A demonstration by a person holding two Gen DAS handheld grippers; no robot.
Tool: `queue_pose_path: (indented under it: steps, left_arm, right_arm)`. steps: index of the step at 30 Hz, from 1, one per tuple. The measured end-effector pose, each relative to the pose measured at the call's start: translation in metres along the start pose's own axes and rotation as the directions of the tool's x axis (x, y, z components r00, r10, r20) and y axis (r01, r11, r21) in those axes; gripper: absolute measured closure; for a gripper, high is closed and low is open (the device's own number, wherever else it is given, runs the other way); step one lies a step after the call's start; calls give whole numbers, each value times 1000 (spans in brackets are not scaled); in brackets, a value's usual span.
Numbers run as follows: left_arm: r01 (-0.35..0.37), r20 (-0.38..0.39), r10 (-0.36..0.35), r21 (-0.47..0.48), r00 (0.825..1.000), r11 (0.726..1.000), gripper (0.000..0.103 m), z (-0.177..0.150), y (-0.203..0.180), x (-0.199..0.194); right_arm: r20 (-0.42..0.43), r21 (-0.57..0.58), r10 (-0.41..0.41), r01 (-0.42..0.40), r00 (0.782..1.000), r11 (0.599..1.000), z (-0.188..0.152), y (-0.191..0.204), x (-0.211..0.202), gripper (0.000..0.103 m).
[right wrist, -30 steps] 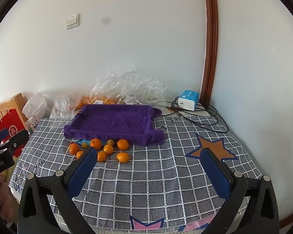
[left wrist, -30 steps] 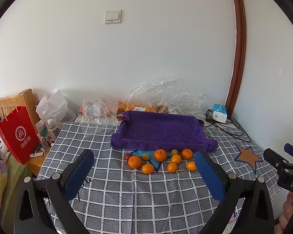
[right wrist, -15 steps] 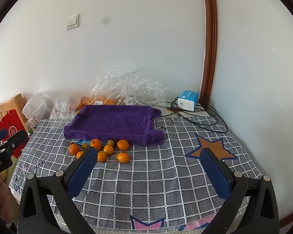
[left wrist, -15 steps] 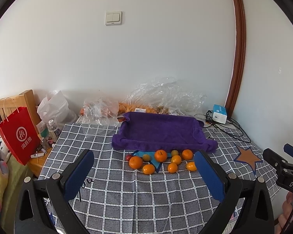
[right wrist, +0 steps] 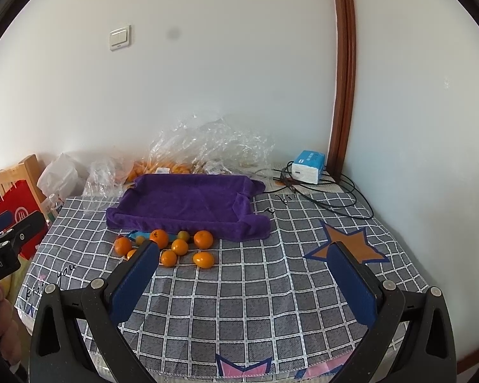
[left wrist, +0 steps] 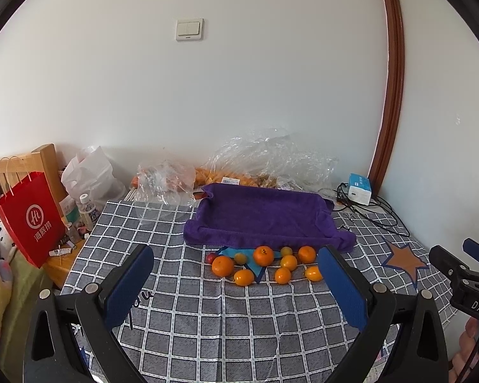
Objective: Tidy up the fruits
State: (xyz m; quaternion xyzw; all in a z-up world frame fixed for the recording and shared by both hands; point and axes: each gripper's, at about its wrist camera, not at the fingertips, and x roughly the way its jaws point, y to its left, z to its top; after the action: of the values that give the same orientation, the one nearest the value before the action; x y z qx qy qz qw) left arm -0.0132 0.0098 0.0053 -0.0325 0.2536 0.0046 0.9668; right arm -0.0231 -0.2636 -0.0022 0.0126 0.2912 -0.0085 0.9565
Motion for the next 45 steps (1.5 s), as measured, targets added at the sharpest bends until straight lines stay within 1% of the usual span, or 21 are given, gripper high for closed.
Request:
queue_pose_path:
  steps: [19,24,26,30,37,43,45]
  left_arm:
    - [-2,1,2,-24,1000,1000,0,-1,12,3]
    - [-5,-7,5,-25,1000,1000,0,-4,14,9]
    - [-11,-10,11,-22,1000,1000,0,-5,15,14]
    - [-14,-27,13,-35,1000,999,0,-7,18,27]
    - [-34,-90,30,-47,995,998,0,-17,28,67]
    - [-53,-153,43,-61,987,997,0,-30,42,107]
    - [-72,-176,61,-61,983,996,3,-36,48,120]
  right_arm:
    - [-1,-15,12,-12,1000,1000,-1,14,4,0]
    - [-13,-9,-1,1,1000,1000,-4,15,13,0]
    - [-16,-12,7,-7,1000,1000,-5,16,17,0]
    - [-38,-30,16,-18,999,999,-7,19,31,0]
    - [-60,-35,40,-42,997,998,-9,23,66,0]
    - [-155,-25,62,-67,986,997,-22,24,115,1]
    - [-169,-28,54,-59,984,998,-28,26,129,3]
